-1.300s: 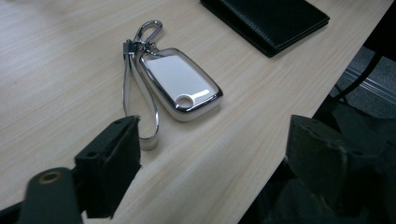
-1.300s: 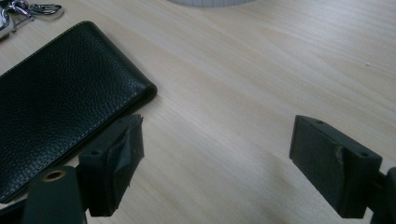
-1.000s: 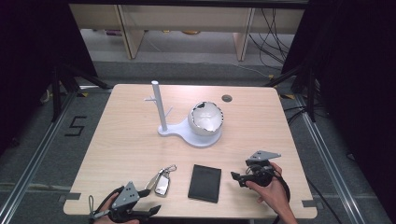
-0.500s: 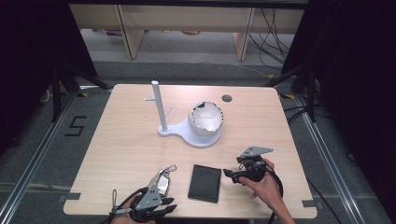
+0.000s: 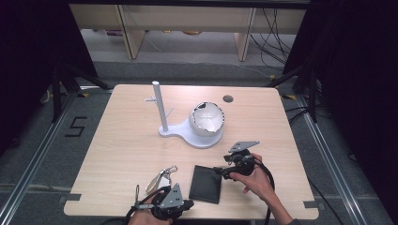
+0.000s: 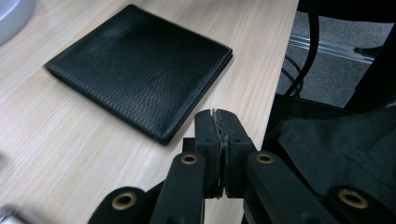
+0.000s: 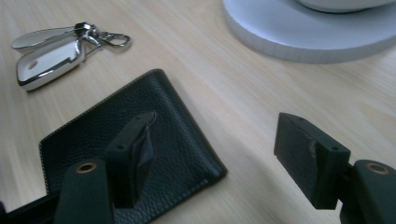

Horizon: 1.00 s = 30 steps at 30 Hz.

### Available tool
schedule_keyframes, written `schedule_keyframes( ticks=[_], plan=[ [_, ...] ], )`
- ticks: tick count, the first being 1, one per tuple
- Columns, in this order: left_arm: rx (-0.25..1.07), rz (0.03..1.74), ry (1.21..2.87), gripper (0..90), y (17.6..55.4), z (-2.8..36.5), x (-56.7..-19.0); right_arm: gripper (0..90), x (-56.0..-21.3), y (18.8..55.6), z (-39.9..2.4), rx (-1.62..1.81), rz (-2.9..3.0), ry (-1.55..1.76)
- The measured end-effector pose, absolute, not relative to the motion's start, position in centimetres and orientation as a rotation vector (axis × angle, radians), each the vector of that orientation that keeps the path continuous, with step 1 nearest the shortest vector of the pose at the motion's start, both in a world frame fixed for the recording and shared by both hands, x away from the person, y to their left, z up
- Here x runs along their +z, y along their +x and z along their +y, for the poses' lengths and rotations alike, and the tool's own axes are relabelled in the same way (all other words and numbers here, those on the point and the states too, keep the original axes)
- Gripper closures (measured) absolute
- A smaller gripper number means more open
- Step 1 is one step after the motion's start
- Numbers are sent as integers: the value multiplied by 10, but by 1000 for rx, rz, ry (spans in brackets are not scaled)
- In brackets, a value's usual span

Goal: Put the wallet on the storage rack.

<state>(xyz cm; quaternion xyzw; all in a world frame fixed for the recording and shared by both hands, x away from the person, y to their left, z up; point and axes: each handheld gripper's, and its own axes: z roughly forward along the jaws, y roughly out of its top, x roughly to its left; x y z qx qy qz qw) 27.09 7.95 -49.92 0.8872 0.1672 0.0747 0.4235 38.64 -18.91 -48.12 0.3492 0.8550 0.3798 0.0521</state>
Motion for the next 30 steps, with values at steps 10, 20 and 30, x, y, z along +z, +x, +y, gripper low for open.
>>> schedule_keyframes(
  ticks=[10, 20, 30],
  plan=[
    [150, 386, 2255, 878, 281, 57, -502, 334, -487, 401, -163, 1164, 2720, 1055],
    [145, 397, 2296, 893, 288, 47, -510, 327, -494, 405, -155, 1124, 2760, 1048],
    [112, 448, 2281, 896, 297, 46, -513, 356, -500, 405, -149, 1093, 2822, 1021]
  ],
)
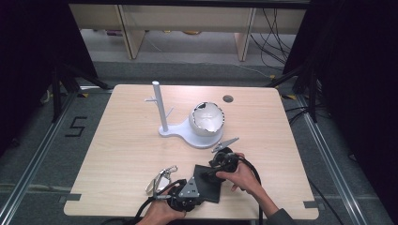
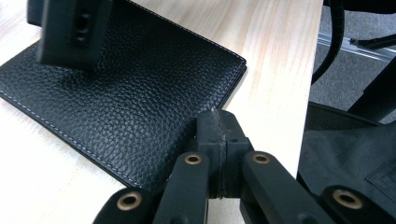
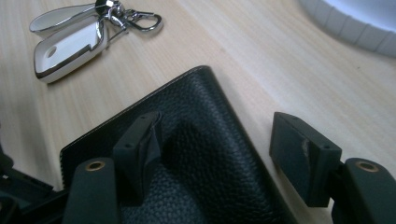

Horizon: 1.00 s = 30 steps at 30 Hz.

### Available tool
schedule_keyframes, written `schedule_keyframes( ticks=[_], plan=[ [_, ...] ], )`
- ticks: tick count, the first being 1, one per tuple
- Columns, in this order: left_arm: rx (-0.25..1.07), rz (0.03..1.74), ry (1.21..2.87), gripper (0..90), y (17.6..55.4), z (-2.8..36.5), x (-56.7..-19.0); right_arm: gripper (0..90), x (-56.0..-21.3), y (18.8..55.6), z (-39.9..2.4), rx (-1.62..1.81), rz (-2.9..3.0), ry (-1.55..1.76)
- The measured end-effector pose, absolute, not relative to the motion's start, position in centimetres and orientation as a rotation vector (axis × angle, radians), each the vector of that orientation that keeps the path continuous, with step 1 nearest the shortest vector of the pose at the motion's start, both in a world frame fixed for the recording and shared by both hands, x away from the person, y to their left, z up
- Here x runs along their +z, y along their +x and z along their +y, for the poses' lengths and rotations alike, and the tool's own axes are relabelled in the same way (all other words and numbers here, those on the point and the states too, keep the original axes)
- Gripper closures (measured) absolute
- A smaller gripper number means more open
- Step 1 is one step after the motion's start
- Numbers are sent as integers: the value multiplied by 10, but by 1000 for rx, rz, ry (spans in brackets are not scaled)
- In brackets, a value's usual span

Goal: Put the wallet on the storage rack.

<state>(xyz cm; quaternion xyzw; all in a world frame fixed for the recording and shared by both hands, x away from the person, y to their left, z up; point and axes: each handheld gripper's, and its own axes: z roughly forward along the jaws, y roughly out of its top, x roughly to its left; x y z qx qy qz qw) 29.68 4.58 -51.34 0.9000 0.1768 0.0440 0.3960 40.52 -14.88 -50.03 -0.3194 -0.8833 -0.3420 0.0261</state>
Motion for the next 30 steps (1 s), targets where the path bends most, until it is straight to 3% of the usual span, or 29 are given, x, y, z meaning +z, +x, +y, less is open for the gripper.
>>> schedule_keyframes(
  ticks=[15, 23, 29, 30],
  plan=[
    [111, 463, 2305, 895, 299, 49, -511, 412, -497, 407, -167, -1009, -2514, -1067],
    [113, 463, 2302, 895, 299, 48, -511, 528, -497, 409, -181, -1003, -2437, -1115],
    [108, 459, 2306, 895, 299, 49, -511, 676, -497, 408, -186, -994, -2435, -1111],
    [122, 402, 2365, 894, 302, 52, -509, 693, -495, 407, -186, -979, -2437, -1123]
  ],
)
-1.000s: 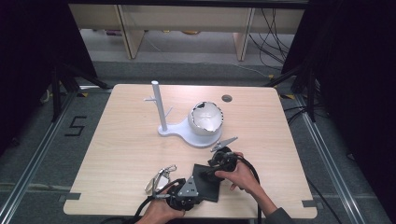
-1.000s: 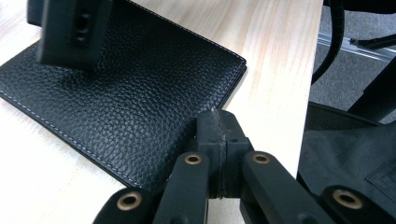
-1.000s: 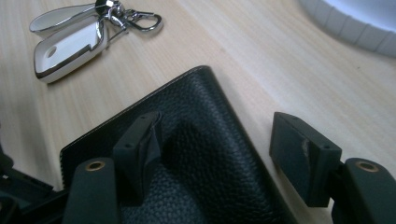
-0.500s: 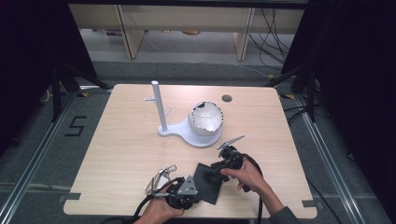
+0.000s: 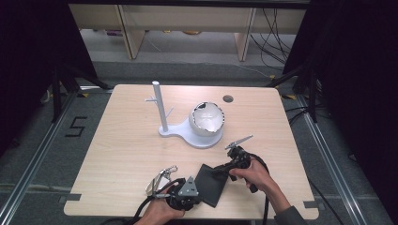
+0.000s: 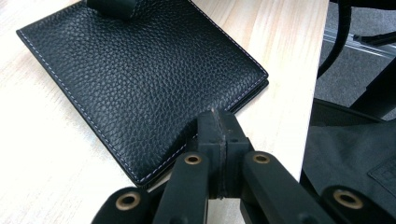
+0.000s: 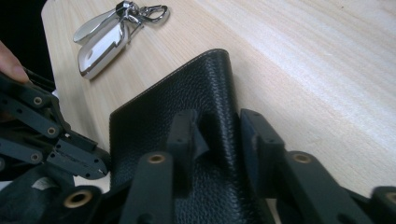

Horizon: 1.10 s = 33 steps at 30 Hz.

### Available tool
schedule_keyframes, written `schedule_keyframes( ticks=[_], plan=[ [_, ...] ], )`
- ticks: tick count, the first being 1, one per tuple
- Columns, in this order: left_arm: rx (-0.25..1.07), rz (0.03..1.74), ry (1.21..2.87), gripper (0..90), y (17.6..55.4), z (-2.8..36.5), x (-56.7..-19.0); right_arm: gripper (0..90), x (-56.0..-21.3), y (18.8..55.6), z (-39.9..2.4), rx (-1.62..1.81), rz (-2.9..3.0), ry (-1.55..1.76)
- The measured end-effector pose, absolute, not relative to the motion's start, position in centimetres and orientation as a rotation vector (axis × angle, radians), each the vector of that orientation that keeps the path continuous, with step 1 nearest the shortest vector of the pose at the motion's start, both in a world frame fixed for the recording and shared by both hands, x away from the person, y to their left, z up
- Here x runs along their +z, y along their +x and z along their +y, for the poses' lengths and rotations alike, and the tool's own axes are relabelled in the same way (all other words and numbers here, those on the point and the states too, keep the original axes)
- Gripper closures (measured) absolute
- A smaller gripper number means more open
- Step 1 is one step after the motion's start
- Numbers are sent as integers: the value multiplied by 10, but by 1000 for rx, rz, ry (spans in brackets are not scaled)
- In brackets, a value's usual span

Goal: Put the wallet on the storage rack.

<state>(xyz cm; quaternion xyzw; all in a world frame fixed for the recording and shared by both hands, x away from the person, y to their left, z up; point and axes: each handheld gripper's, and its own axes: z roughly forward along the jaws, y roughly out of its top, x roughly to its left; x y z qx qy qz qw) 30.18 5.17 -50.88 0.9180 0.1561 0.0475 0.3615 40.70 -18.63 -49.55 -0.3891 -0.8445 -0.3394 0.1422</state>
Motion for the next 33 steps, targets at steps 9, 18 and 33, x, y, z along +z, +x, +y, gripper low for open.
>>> schedule_keyframes(
  ticks=[9, 18, 33],
  plan=[
    [112, 446, 2313, 826, 295, 47, -510, 796, -478, 401, -186, -1110, -2525, -1001],
    [107, 450, 2283, 710, 292, 55, -497, 819, -463, 395, -180, -1185, -2575, -953],
    [231, 485, 2304, 440, 269, 104, -477, 832, -410, 397, -188, -1312, -2669, -987]
  ],
)
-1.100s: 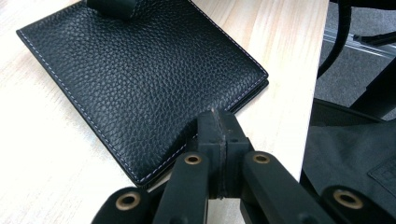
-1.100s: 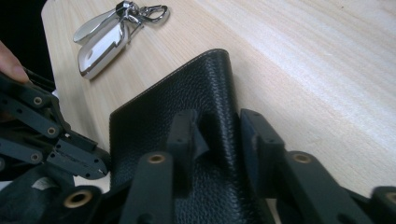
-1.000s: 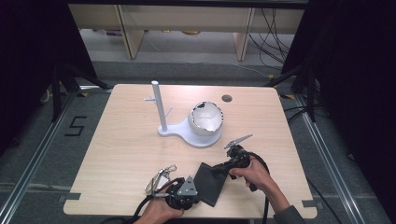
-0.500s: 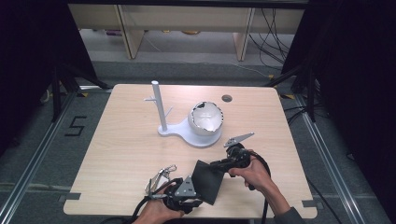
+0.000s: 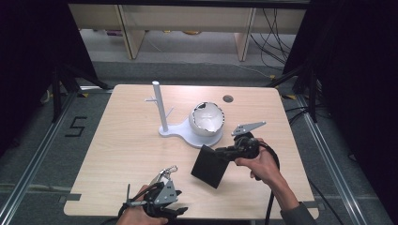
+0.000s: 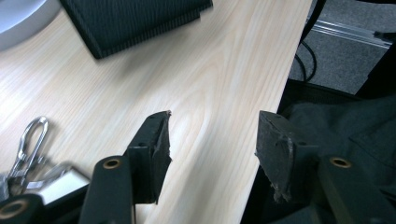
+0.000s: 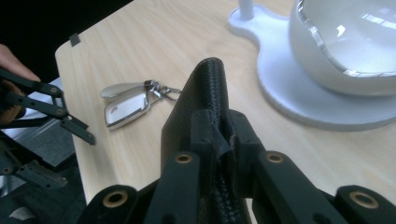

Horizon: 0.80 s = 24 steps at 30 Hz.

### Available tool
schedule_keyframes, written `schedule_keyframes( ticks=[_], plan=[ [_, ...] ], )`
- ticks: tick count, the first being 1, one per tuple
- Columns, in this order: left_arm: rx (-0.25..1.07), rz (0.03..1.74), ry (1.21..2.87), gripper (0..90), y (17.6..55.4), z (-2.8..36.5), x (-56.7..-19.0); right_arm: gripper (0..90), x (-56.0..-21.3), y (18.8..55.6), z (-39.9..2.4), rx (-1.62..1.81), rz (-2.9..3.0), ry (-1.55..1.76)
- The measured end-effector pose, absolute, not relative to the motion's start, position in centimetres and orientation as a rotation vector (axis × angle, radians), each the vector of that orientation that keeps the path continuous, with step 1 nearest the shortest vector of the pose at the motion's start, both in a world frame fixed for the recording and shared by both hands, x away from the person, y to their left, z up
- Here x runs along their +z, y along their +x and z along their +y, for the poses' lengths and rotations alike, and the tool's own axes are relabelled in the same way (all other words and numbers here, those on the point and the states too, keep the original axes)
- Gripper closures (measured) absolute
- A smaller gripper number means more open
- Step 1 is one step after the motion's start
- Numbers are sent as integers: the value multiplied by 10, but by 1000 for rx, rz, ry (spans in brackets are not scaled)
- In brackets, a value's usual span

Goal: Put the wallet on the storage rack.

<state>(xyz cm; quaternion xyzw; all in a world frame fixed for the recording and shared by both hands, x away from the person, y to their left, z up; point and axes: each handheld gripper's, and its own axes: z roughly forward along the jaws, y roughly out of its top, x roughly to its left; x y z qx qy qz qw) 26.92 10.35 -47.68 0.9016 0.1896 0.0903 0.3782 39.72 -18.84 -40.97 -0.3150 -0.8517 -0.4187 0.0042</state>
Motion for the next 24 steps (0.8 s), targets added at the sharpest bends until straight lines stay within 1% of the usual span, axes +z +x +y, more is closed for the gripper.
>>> schedule_keyframes(
  ticks=[3, 4, 12, 13, 17, 19, 20, 21, 24],
  plan=[
    [236, 495, 2307, 434, 268, 110, -476, 832, -403, 401, -191, -1328, -2661, -984],
    [244, 541, 2284, 431, 266, 116, -475, 833, -396, 403, -192, -1344, -2653, -1031],
    [266, 609, 2249, 406, 267, 137, -473, 834, -370, 417, -199, -1363, -2684, -1077],
    [283, 611, 2262, 404, 268, 142, -473, 835, -366, 420, -200, -1361, -2690, -1069],
    [280, 635, 2252, 396, 269, 148, -475, 834, -354, 434, -204, -1417, -2689, -1093],
    [268, 652, 2248, 396, 268, 150, -475, 834, -349, 440, -206, -1433, -2671, -1123],
    [250, 677, 2220, 396, 267, 150, -476, 834, -347, 444, -209, -1446, -2671, -1128],
    [250, 677, 2220, 396, 267, 150, -476, 834, -347, 444, -209, -1446, -2671, -1128],
    [270, 669, 2235, 394, 268, 156, -473, 835, -340, 459, -216, -1501, -2661, -1182]
  ],
)
